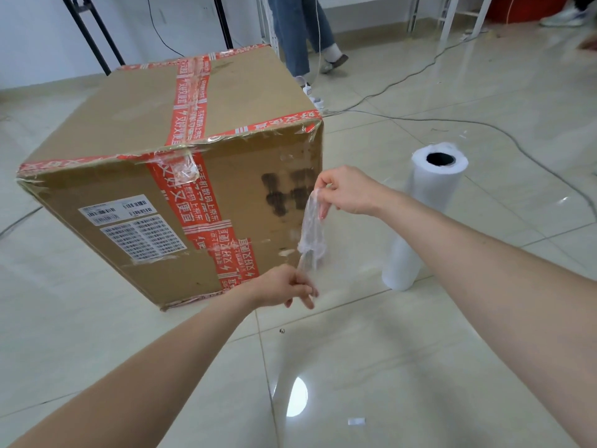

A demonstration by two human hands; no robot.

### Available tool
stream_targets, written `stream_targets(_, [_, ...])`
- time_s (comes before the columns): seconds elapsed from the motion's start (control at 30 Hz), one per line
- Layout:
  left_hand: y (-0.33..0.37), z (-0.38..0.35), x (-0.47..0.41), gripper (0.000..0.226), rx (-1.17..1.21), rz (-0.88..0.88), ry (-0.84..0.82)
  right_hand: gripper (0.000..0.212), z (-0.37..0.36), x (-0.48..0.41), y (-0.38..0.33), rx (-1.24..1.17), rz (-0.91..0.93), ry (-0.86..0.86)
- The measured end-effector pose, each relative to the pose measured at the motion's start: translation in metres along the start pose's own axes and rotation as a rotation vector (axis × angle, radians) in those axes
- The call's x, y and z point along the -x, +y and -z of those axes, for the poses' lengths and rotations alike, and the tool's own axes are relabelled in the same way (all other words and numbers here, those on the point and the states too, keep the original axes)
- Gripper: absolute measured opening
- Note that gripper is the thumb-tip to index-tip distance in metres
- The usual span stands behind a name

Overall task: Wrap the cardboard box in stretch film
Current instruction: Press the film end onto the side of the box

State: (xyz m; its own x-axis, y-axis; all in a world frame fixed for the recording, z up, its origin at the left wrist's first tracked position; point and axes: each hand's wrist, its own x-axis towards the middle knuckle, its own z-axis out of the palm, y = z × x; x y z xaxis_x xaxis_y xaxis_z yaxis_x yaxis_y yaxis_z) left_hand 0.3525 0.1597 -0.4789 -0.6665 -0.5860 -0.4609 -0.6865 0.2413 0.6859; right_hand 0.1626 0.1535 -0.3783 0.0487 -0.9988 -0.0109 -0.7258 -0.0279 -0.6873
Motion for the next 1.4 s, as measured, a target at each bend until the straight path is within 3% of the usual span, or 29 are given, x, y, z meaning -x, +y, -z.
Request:
stream_targets(0.2, [-0.032, 0.015, 0.015, 0.023, 0.003, 0.267, -0.138, 0.013, -0.006, -0.002, -0.007, -0.041, -0.008, -0.001])
stream_targets(0.3, [-0.04, 0.027, 0.021, 0.058, -0.147, 0.379, -0.197, 0.018, -0.009, -0.004, -0.005, -0.032, -0.026, 0.021])
stream_targets(0.37, [-0.027, 0.04, 0.023, 0.073, -0.142, 0.309, 0.026, 0.021, -0.01, -0.006, -0.005, -0.004, -0.031, 0.037])
stream_targets(0.5, [0.04, 0.058, 0.031, 0.079, -0.008, -0.012, 0.698, 0.028, -0.012, -0.011, -0.01, 0.079, -0.048, 0.081])
stream_targets(0.57, [0.071, 0.056, 0.03, 0.099, -0.155, -0.097, 0.808, 0.029, -0.012, -0.013, -0.015, 0.135, -0.075, 0.098])
stream_targets(0.63, [0.089, 0.048, 0.021, 0.115, -0.378, -0.049, 0.767, 0.026, -0.012, -0.014, -0.018, 0.16, -0.09, 0.09])
stream_targets(0.7, [0.093, 0.045, 0.01, 0.104, -0.429, 0.032, 0.772, 0.023, -0.012, -0.015, -0.019, 0.144, -0.075, 0.089])
stream_targets(0.8, [0.087, 0.057, 0.009, 0.038, -0.45, -0.014, 0.879, 0.03, -0.007, -0.013, -0.018, 0.071, -0.049, 0.09])
stream_targets(0.87, [0.081, 0.07, 0.017, 0.018, -0.459, -0.065, 0.93, 0.03, 0.001, -0.011, -0.017, 0.03, -0.041, 0.085])
stream_targets(1.03, [0.075, 0.097, 0.032, 0.019, -0.472, -0.136, 0.977, 0.013, 0.018, -0.009, -0.011, 0.197, -0.126, 0.08])
stream_targets(1.17, [0.077, 0.105, 0.029, 0.018, -0.513, -0.145, 0.969, 0.01, 0.021, -0.012, -0.015, 0.377, -0.164, 0.249])
stream_targets(1.4, [0.081, 0.102, 0.021, 0.011, -0.288, -0.116, 0.971, 0.013, 0.017, -0.018, -0.019, 0.325, -0.156, 0.364])
